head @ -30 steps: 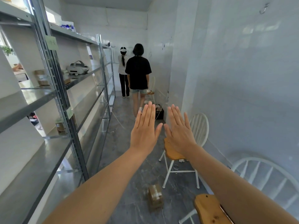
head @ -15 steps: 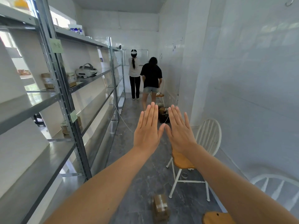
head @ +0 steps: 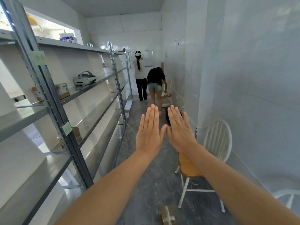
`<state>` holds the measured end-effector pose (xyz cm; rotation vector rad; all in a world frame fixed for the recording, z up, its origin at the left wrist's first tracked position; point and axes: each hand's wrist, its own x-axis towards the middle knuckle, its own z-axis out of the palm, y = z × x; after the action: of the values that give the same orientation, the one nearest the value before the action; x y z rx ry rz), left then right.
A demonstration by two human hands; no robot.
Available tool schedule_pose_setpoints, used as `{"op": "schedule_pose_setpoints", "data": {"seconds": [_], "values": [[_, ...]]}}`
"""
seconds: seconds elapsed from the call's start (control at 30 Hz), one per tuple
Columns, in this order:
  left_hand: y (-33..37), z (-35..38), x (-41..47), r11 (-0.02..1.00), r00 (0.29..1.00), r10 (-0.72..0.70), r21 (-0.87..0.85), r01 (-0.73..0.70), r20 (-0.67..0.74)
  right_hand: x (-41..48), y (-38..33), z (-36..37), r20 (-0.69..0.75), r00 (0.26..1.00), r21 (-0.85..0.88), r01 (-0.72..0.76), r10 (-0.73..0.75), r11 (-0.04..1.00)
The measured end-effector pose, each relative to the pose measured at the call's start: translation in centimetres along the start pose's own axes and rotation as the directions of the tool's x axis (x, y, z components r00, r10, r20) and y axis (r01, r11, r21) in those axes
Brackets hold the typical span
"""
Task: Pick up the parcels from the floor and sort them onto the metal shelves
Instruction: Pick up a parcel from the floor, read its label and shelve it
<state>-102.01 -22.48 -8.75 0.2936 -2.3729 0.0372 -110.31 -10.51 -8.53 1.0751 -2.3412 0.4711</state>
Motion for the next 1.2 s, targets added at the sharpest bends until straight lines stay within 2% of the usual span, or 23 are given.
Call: {"op": "schedule_pose_setpoints", "data": {"seconds": [0.13,0.53,0.8,1.2], "values": [[1.4,1.9,1.7,1.0,1.0,0.006,0.014,-0.006,-0.002,0.5,3.0,0.6,0.015,0.999,0.052,-0.038,0.037,0.998],[2.6,7.1,3.6,0.999,1.0,-0.021,0.035,0.021,0.022,1.7,8.0,3.5,0.062,0.998,0.021,-0.026,0.024,0.999],[1.2,8.7,4.9,1.0,1.0,-0.013,0.023,0.012,0.024,3.7,8.2,5.0,0.07,0.997,0.004,-0.035,0.034,0.999],[-5.7,11.7,8.4,0.999,0.999,-0.047,0.007,0.047,0.007,10.0,4.9,9.3,0.109,0.994,-0.036,-0.012,0.016,0.999]]}}
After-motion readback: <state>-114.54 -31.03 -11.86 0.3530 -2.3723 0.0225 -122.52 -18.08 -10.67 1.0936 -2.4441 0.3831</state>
